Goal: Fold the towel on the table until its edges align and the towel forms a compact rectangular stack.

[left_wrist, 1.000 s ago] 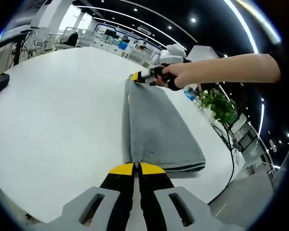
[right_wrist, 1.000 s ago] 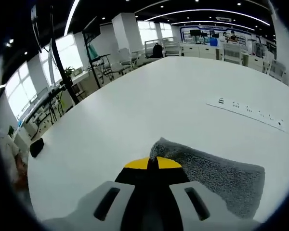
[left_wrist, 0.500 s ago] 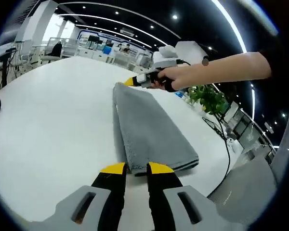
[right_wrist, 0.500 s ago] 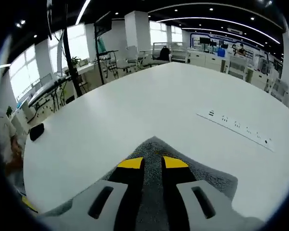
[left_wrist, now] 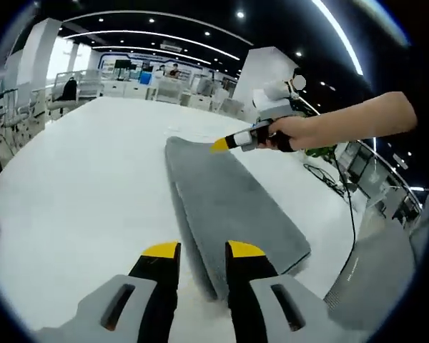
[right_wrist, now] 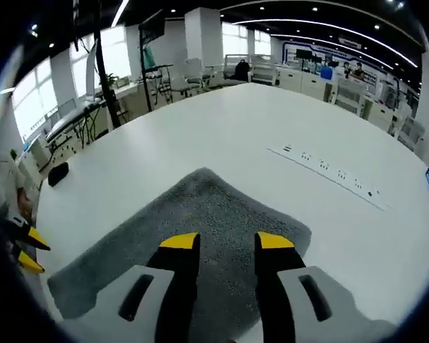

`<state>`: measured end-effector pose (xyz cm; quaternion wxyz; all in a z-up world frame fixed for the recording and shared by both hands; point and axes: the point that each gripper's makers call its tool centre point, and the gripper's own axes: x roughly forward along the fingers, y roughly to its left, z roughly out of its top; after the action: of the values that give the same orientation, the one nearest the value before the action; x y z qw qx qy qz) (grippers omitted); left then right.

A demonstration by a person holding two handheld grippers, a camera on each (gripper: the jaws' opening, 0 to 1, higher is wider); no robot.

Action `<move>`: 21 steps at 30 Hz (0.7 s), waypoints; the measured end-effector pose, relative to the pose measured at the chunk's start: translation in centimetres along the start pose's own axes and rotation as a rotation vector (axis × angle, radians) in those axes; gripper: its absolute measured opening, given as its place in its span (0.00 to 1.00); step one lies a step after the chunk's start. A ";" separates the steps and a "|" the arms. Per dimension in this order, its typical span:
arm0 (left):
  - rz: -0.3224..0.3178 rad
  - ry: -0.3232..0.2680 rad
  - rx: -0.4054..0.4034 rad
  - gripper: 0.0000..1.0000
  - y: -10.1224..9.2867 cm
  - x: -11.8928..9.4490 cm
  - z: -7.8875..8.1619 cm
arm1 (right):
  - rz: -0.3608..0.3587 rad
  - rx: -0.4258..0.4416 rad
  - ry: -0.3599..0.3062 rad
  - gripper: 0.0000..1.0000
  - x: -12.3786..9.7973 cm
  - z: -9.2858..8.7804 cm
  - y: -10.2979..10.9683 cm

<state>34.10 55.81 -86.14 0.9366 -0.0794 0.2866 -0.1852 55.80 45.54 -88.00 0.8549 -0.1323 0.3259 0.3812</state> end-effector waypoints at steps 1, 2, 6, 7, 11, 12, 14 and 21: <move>-0.003 0.003 0.009 0.26 0.0 0.4 0.3 | 0.002 0.002 -0.001 0.30 -0.7 -0.5 0.0; -0.005 0.007 0.019 0.25 0.1 0.9 0.7 | -0.003 0.005 -0.001 0.30 -1.1 -0.9 -0.2; -0.022 0.009 0.057 0.24 0.5 3.2 2.5 | -0.012 -0.009 -0.006 0.30 -2.6 -2.3 -0.9; -0.029 0.013 0.073 0.24 0.5 3.8 2.9 | -0.012 -0.012 -0.003 0.29 -3.0 -2.7 -1.0; -0.034 0.034 0.114 0.25 1.0 5.7 3.7 | -0.017 0.025 -0.004 0.29 -4.5 -4.5 -1.8; -0.034 0.037 0.120 0.25 1.1 6.0 3.8 | -0.017 0.031 -0.003 0.29 -4.6 -4.7 -1.8; -0.035 0.047 0.128 0.25 1.5 6.6 3.8 | -0.014 0.062 -0.001 0.29 -5.1 -5.7 -1.9; 0.009 0.112 0.149 0.23 3.6 8.0 3.0 | 0.000 0.153 -0.014 0.26 -6.5 -7.8 -0.8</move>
<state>43.02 56.14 -88.68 0.9233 0.0025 0.3242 -0.2061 49.56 37.64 -89.62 0.8649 -0.0639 0.3483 0.3559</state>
